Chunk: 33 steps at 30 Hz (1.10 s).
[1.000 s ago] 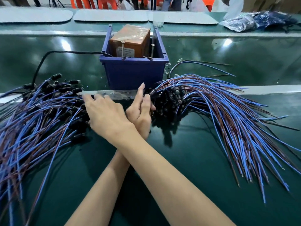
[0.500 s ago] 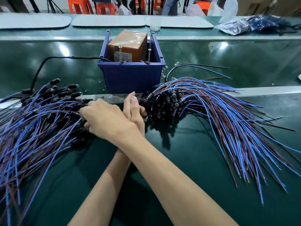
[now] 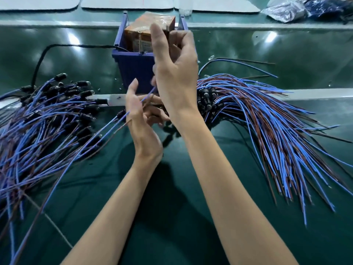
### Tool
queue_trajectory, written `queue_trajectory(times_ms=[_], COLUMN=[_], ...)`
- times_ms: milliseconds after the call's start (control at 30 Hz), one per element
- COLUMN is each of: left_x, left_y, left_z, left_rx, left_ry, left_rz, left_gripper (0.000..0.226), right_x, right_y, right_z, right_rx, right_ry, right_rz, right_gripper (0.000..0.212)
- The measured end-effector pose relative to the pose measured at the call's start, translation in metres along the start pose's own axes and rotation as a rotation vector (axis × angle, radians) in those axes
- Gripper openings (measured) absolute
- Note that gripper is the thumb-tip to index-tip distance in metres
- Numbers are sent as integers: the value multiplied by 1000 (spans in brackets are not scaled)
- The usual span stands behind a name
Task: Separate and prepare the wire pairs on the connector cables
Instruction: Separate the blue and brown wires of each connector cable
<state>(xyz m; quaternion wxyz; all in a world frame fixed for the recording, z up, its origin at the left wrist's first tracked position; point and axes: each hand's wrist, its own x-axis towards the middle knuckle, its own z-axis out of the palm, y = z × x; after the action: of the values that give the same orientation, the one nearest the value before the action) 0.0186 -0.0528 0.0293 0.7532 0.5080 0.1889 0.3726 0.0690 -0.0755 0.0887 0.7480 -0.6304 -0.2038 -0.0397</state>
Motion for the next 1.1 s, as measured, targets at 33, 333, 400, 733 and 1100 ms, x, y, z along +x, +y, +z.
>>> queue_trajectory(times_ms=[33,333,400,733,1100], left_x=[4,16,17,17,30], left_y=[3,43,45,50,54], left_z=[3,15,12,7,-9], left_rx=[-45,-359,-397,373,350], left_ry=[40,174,144,-559,-717], left_rz=[25,-184,-228,-358,-427], left_gripper=[50,48,45,29,40], right_x=[2,21,24,20,14], right_y=[-2,-19,-21,-11,-16], right_z=[-3,-31,-36,-38,-31], right_rx=[-91,-544,-556,-379,-100], right_ry=[15,122,121,-350,-476], right_rz=[-46,-119,-123,244,282], right_gripper=[25,34,34,33,23])
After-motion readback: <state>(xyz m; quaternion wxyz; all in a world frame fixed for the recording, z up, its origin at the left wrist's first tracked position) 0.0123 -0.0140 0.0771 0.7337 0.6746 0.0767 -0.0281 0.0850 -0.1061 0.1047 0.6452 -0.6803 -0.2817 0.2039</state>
